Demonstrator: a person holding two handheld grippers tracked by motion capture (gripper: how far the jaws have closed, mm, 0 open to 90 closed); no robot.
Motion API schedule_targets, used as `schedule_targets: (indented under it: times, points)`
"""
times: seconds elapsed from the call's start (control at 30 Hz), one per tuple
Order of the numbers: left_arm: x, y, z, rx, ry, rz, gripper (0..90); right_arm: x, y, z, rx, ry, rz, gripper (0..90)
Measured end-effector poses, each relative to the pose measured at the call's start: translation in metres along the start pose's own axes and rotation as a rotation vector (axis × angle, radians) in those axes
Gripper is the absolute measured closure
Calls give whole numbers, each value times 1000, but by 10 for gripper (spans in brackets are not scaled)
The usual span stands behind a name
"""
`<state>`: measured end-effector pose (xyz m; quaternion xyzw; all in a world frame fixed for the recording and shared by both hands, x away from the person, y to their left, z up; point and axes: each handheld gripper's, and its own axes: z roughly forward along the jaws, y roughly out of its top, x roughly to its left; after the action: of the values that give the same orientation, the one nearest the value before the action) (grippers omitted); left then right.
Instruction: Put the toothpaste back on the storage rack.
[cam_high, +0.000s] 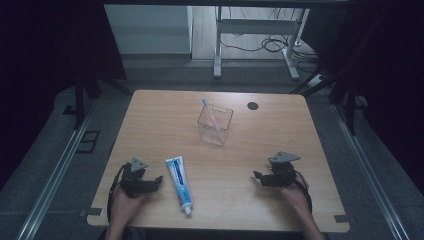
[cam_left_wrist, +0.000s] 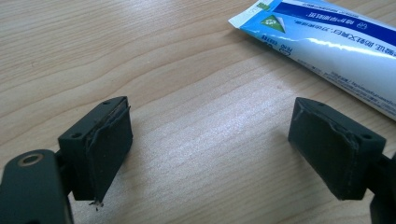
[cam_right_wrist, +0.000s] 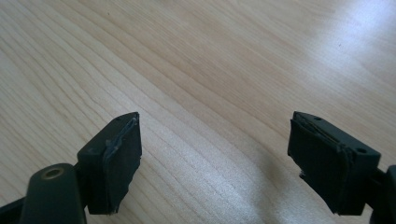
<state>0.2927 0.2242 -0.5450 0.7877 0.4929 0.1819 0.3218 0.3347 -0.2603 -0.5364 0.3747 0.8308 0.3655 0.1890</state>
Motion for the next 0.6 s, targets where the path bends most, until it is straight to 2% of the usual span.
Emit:
schedule_targets:
  times: [0.1, 0.2, 0.23, 0.4, 0.5, 0.6]
  points:
    - [0, 0, -1, 6, -2, -10, 142, 1, -3, 4, 23, 5, -11, 163]
    - [1, 2, -1, 11, -7, -26, 142, 0, -4, 5, 24, 17, 5, 162]
    - [2, 2, -2, 14, -18, -40, 144, -2, -4, 5, 32, 30, 25, 156]
    - [3, 4, -4, 27, -33, -57, 166, -2, -4, 5, 33, 32, 30, 156]
    - [3, 5, -7, 26, -35, -63, 206, -2, -4, 5, 33, 32, 30, 156]
    - [3, 7, -10, 23, -26, -56, 293, -2, -4, 5, 33, 32, 30, 157]
